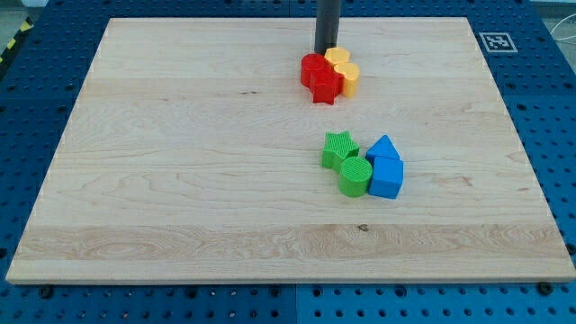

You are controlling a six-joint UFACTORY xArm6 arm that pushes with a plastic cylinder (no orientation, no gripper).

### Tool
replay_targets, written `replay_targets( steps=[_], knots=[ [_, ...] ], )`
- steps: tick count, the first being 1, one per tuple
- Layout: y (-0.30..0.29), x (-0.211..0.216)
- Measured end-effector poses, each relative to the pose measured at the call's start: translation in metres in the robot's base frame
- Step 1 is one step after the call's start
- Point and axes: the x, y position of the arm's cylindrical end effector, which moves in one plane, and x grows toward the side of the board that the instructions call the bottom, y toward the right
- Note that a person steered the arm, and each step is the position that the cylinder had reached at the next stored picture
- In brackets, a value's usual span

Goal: Move the yellow heart towards the top center

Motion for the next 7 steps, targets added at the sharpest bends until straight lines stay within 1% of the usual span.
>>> replay_targets(
  steps=[1, 2, 3, 4, 5, 6, 7],
  knots=[
    [0.021, -0.006],
    [0.076, -0.006],
    [0.133, 0.023],
    [0.153, 0.062],
    [0.153, 0.086],
    [0.153, 0.093],
    [0.133, 0.093]
  ],
)
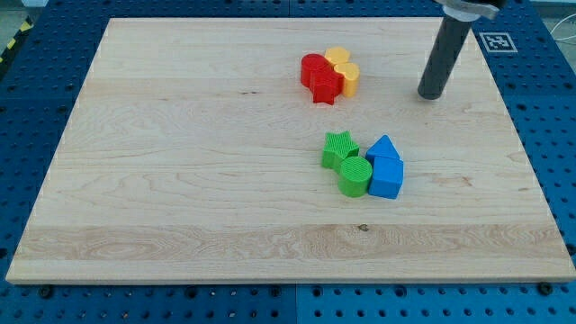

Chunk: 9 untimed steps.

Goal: Move the yellow heart towards the top center

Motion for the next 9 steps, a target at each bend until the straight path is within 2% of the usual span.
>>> replay_targets(
  steps=[3, 9],
  knots=[
    [-0.069, -0.003],
    [-0.193, -0.087]
  ],
)
